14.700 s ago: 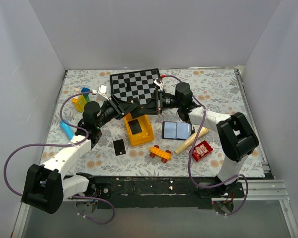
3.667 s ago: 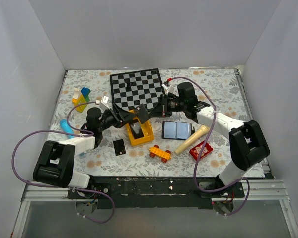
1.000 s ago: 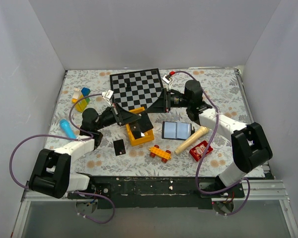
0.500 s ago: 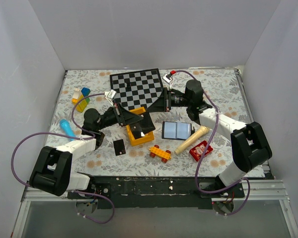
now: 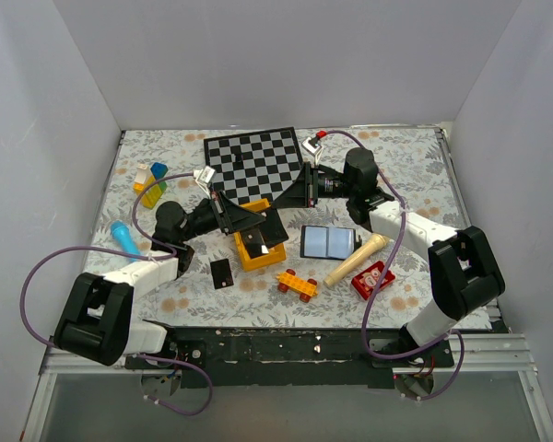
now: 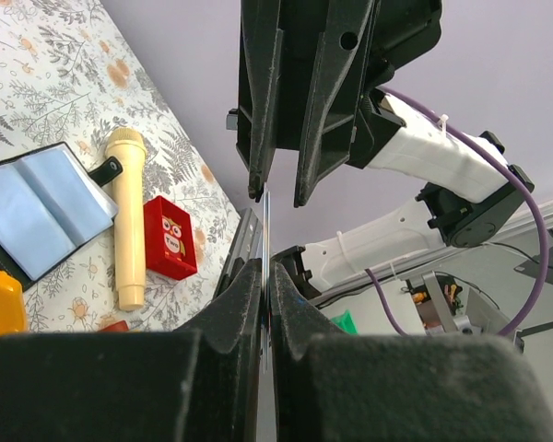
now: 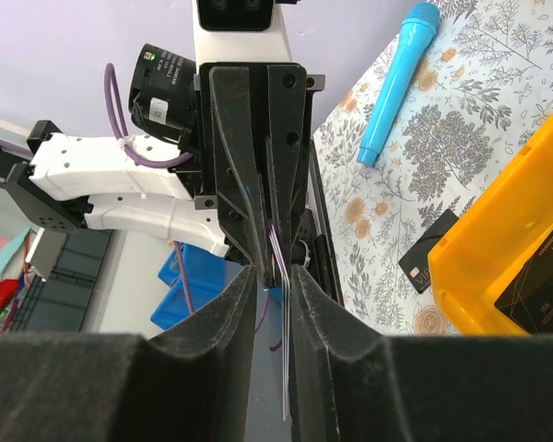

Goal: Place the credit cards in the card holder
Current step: Pick up the credit card from the storage box.

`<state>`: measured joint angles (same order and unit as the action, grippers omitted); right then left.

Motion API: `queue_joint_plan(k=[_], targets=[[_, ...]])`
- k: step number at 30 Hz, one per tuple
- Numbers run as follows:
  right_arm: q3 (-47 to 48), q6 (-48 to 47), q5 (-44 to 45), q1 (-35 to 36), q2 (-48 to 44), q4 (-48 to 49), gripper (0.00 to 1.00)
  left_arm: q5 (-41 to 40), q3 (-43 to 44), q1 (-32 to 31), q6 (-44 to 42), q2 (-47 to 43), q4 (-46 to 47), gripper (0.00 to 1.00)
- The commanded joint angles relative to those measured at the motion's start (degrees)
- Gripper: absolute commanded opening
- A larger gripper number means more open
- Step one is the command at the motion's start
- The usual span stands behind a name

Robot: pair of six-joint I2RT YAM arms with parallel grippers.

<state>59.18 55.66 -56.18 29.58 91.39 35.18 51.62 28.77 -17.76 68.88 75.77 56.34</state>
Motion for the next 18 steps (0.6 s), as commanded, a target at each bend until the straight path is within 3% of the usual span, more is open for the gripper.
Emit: queue_joint_plan(k=[1, 9, 18], targets=[[0.2, 0.2, -1.3, -0.5, -0.9, 3.6, 0.3, -1.1, 0.9, -0.2, -1.0, -2.6, -0.4, 0.0], [-0.1, 0.2, -1.3, -0.9, -1.0, 3.8, 0.24, -1.3, 1.2, -0.2, -1.1, -2.7, -0.6, 0.0], [0.0, 0.3, -1.3, -1.1, -1.1, 3.8, 0.06, -1.3, 0.8, -0.2, -0.9, -2.7, -0.2, 0.0]])
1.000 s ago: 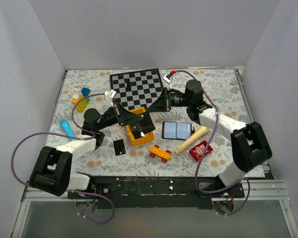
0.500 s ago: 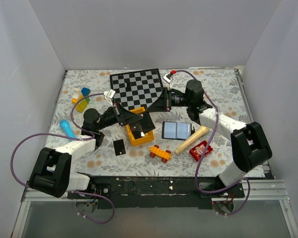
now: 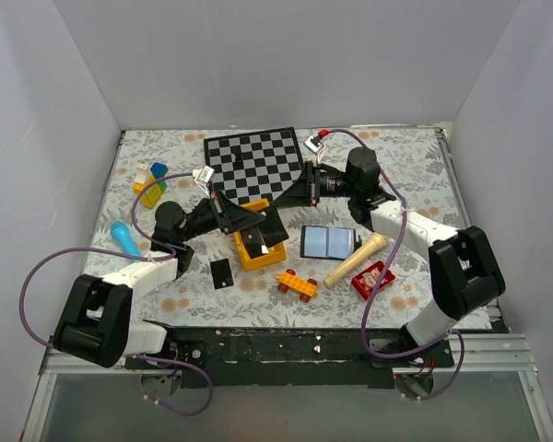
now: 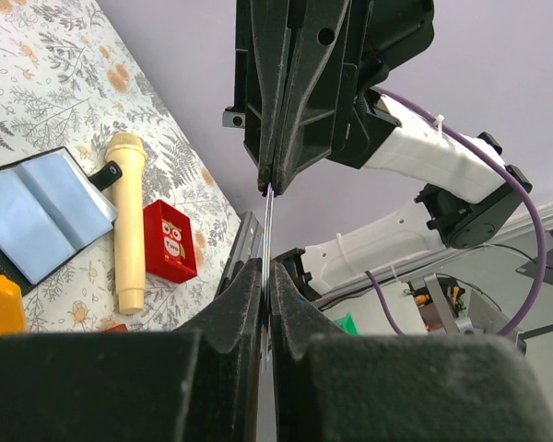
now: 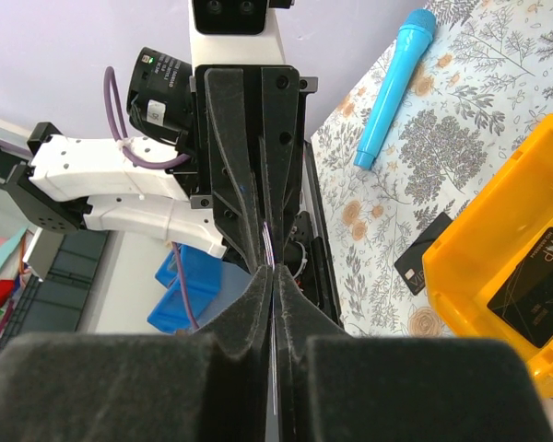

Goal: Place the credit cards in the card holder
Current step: Pick up the credit card from the storage box.

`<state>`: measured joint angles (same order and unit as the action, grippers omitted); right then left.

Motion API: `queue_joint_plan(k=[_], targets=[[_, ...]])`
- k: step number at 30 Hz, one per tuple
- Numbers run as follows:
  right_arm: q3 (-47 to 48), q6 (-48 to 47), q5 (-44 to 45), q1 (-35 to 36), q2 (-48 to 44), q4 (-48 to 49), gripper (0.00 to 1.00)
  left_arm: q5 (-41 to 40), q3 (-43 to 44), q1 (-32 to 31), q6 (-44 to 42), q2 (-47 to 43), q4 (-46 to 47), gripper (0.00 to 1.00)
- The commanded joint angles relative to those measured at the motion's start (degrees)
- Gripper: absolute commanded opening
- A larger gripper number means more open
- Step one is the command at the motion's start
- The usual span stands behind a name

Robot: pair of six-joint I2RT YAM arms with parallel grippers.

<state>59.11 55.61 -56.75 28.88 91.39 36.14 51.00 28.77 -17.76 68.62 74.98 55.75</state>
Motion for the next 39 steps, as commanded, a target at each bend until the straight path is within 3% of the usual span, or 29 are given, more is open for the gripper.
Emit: queue_joint_plan(k=[1, 13, 23, 31, 32, 36, 39], targets=[[0.0, 0.4, -0.8, -0.3, -1.2, 2.9, 0.03, -0.7, 0.8, -0.3, -0.8, -1.9, 0.4, 0.0], [0.7, 0.3, 0.1, -0.1, -0.3, 1.5, 0.01, -1.7, -1.0, 0.3, -1.3, -3.3, -1.6, 0.02], [6.2, -6.1, 2.7, 2.9, 2.6, -9.7, 0.01, -3.2, -6.7, 3.7, -3.0, -9.9, -6.3, 0.0], [8.6, -6.6, 4.4, 7.9, 6.3, -10.1, 0.01, -4.2, -9.9, 4.7, -6.8, -16.8, -14.3, 0.0], [8.4, -6.4, 4.8, 7.9, 6.2, -9.7, 0.02, -4.2, -10.4, 5.2, -7.2, -18.0, -15.3, 0.0], [8.7, -8.8, 5.9, 7.9, 5.0, -12.5, 0.28, -3.8, -11.8, 7.6, -8.5, -22.0, -18.9, 0.0], [8.7, -9.7, 5.2, 7.9, 4.5, -13.9, 0.4, -2.1, -13.6, 10.1, -8.0, -23.9, -19.0, 0.0]])
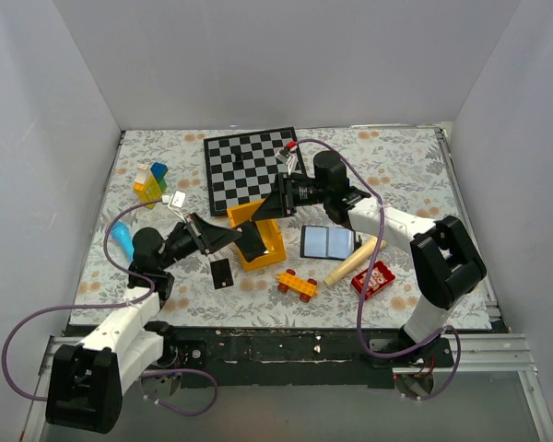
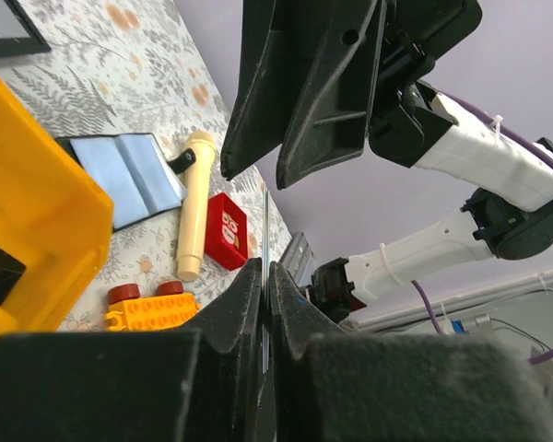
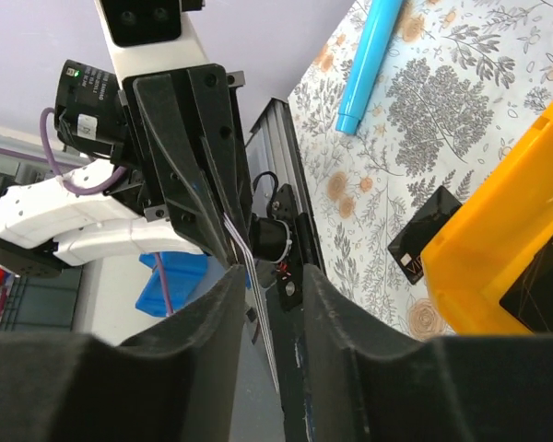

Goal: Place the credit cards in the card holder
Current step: Pick up the credit card from the storage box.

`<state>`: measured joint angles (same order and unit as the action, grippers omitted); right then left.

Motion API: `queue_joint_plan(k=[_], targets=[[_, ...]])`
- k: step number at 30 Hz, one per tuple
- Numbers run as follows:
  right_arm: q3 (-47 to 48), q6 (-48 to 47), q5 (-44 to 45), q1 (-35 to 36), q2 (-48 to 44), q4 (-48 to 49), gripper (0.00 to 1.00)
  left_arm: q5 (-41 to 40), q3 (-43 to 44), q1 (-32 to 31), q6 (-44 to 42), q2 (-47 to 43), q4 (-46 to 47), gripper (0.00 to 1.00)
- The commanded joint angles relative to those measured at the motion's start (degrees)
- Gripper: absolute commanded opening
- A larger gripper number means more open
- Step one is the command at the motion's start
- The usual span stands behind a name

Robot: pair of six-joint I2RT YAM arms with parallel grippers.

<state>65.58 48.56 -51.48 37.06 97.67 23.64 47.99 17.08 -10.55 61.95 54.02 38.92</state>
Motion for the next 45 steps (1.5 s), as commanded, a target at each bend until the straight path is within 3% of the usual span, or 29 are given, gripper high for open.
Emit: queue_joint_plan(k=[1, 8, 15, 45], targets=[[1.9, -2.7, -0.5, -0.3, -1.9, -1.4, 0.43, 1.7, -2.7, 3.9, -0.7, -3.5, -1.5, 0.0], [-0.2, 0.3, -2.4, 0.4, -0.9, 3.2, 0.47, 6.0, -8.5, 8.1, 4.4, -5.5, 5.6, 0.0], [1.5, 4.0, -5.0, 1.9, 1.5, 7.3, 0.4, 8.7, -9.5, 8.2, 5.1, -6.3, 9.3, 0.0], [0.0, 3.1, -7.1, 3.5, 0.4, 6.3, 0.34, 14.2, -4.6, 8.2, 5.5, -1.1, 16.8, 0.0]])
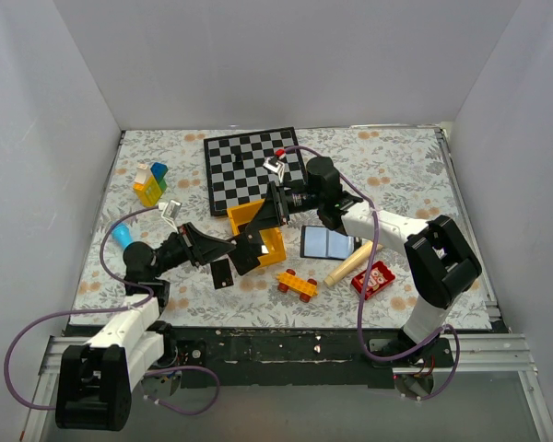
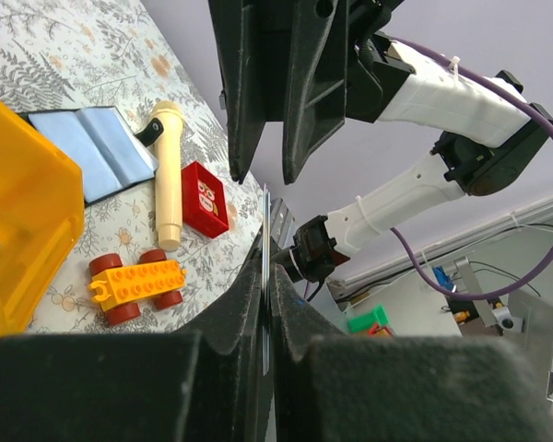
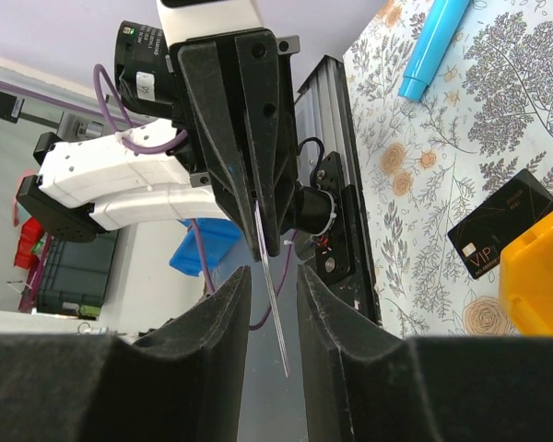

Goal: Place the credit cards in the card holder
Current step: Pick up the credit card from the storage box.

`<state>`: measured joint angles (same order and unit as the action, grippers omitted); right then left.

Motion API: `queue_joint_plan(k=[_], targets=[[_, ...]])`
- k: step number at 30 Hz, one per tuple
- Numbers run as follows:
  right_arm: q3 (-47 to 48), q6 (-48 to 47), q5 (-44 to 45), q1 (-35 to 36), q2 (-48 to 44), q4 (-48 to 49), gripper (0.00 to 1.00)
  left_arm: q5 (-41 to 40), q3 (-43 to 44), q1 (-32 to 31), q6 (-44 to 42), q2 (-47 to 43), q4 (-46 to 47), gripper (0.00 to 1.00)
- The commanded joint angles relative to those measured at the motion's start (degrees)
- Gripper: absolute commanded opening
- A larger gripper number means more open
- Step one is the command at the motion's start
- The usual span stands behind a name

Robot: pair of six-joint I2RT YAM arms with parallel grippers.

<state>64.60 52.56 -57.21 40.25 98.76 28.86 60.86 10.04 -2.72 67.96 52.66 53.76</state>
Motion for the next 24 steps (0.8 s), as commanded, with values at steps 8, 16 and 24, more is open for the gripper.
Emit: queue_joint_plan(k=[8, 16, 24], targets=[[1.8, -1.1, -1.5, 1.0, -0.1, 0.8, 0.34, 1.8, 3.4, 0.3, -0.3, 1.1, 2.2, 0.0], [2.5, -1.0, -1.7, 1.4, 0.2, 0.8, 0.32, 1.7, 3.5, 0.3, -0.2, 1.4, 2.6, 0.0], [2.6, -0.3, -1.9, 1.6, 0.6, 1.5, 0.18, 1.8, 3.7, 0.3, 0.0, 1.7, 2.9, 0.0]])
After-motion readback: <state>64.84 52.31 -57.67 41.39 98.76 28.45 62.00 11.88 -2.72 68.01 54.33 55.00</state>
